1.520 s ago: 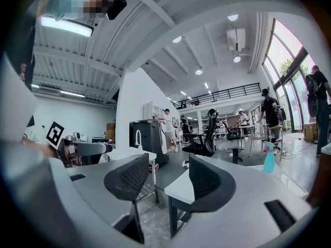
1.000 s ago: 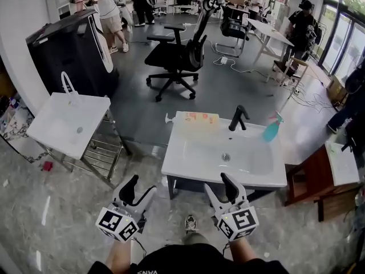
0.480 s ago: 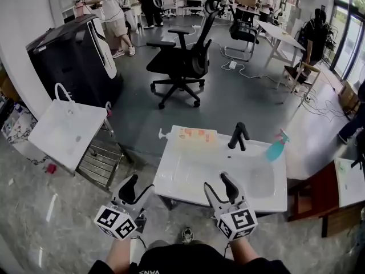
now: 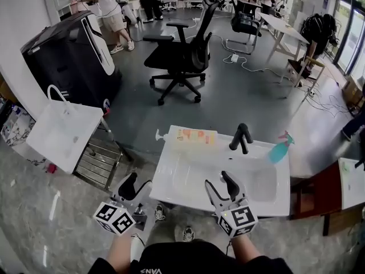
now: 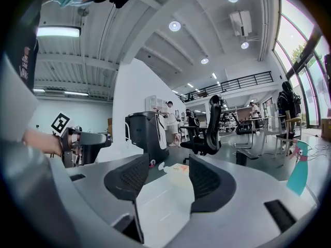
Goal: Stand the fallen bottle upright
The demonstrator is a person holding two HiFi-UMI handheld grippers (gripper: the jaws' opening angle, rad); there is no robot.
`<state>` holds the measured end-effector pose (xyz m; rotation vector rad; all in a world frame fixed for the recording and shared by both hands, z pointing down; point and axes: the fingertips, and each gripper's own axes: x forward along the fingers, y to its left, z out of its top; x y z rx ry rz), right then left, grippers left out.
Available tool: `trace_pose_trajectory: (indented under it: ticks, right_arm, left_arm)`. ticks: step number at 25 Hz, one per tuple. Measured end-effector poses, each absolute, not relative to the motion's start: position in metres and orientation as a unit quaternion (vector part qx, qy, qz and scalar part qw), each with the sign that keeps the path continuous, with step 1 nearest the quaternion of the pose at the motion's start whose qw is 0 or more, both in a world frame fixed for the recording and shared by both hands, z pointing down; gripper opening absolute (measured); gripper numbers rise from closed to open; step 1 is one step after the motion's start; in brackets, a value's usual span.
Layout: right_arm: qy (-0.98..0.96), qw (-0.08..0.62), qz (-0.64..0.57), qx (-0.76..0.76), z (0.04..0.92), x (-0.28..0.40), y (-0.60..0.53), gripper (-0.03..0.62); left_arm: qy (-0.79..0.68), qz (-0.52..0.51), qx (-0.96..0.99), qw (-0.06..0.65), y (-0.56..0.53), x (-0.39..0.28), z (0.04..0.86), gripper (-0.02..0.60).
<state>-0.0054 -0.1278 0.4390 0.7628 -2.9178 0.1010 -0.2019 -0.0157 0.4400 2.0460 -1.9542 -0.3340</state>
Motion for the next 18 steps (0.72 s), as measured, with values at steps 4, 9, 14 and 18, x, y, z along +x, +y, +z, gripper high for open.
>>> trace_pose_trajectory:
  ticks: [4,9,14,18]
  right_arm:
    - [-0.960,0.069,0.028,0.271,0.439,-0.018,-0.146,0.227]
    - [-0.948,0.088,0.030,0.304,0.448,-0.035,-0.171,0.227]
    - [-0.938,0.118,0.026,0.326,0.465,-0.058,-0.197,0.229]
    - [-0.927,0.157,0.032,0.339,0.482,-0.075,-0.213,0.233]
  left_arm:
    - [-0.664,-0.126,0.718,0.168,-0.044,-0.220,0.450,0.279]
    - [-0.636,-0.130,0.734,0.202,-0.089,-0.244,0.471,0.279]
    - [-0.604,-0.129,0.750,0.238,-0.130,-0.268,0.506,0.279]
    - [-0.584,-0.139,0.747,0.287,-0.159,-0.288,0.536,0.279]
